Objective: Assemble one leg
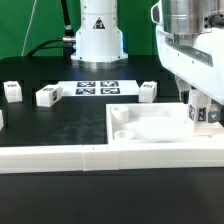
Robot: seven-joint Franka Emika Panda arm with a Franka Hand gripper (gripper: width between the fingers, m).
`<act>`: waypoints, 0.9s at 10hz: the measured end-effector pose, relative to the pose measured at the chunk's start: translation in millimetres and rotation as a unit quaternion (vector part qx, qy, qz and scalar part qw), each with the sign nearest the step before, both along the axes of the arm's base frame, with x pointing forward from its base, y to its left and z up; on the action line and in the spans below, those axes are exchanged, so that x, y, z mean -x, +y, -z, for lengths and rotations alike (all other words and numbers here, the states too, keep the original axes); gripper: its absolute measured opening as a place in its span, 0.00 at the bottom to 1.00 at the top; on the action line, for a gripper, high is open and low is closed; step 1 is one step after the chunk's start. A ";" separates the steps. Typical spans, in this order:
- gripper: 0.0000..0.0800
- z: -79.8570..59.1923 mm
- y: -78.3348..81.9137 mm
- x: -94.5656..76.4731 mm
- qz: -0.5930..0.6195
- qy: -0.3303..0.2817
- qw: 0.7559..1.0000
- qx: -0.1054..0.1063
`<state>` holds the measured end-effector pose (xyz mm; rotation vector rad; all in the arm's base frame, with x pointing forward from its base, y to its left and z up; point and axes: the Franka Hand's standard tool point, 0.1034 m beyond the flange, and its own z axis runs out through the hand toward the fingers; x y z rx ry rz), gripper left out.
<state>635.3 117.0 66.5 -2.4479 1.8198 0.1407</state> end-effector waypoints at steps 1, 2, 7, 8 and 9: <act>0.80 0.1 0.3 0.1 -0.066 -0.008 0.998 -0.001; 0.80 0.3 -0.3 0.1 -0.125 -0.016 0.992 -0.003; 0.81 -1.7 1.2 0.0 -0.421 -0.029 0.906 0.008; 0.81 -0.8 -1.3 -0.7 -0.473 -0.033 0.881 0.003; 0.81 0.9 -8.9 -1.5 -0.517 -0.031 0.856 -0.004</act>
Offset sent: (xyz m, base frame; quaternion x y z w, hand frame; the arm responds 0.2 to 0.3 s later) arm 0.0063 -0.0011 0.0011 -0.0403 0.0147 -0.3260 0.9444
